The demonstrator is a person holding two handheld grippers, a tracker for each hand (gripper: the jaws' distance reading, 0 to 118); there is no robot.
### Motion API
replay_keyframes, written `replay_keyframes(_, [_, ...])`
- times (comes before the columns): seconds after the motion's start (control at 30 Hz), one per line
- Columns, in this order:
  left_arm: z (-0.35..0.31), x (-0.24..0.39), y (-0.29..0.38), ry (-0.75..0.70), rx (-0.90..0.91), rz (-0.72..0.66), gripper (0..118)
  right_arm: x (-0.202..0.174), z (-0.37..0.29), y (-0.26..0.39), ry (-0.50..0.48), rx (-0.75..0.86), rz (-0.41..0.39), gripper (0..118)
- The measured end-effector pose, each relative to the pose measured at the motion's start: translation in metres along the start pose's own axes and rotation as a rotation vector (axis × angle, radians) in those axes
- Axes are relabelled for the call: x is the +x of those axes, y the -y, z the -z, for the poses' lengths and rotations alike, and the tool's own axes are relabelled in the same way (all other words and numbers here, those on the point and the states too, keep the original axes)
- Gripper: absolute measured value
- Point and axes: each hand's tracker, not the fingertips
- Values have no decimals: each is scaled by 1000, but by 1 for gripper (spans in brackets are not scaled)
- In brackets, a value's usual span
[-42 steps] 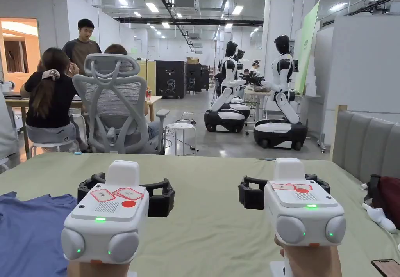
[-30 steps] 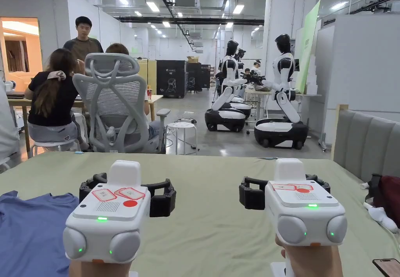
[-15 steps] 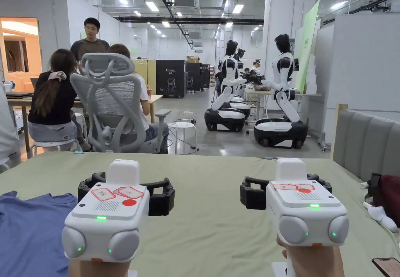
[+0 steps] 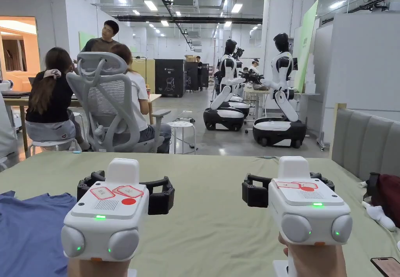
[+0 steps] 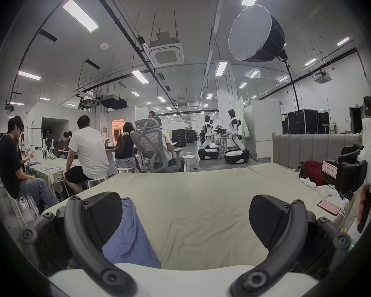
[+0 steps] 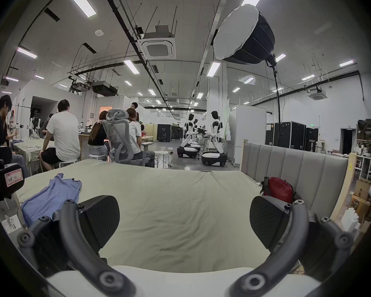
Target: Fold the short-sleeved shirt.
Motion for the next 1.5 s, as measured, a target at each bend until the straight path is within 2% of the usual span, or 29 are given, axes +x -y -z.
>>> replay_keyframes(1.5, [-4, -1, 5, -8, 14, -23, 118, 0, -3, 5, -17, 0, 9, 118])
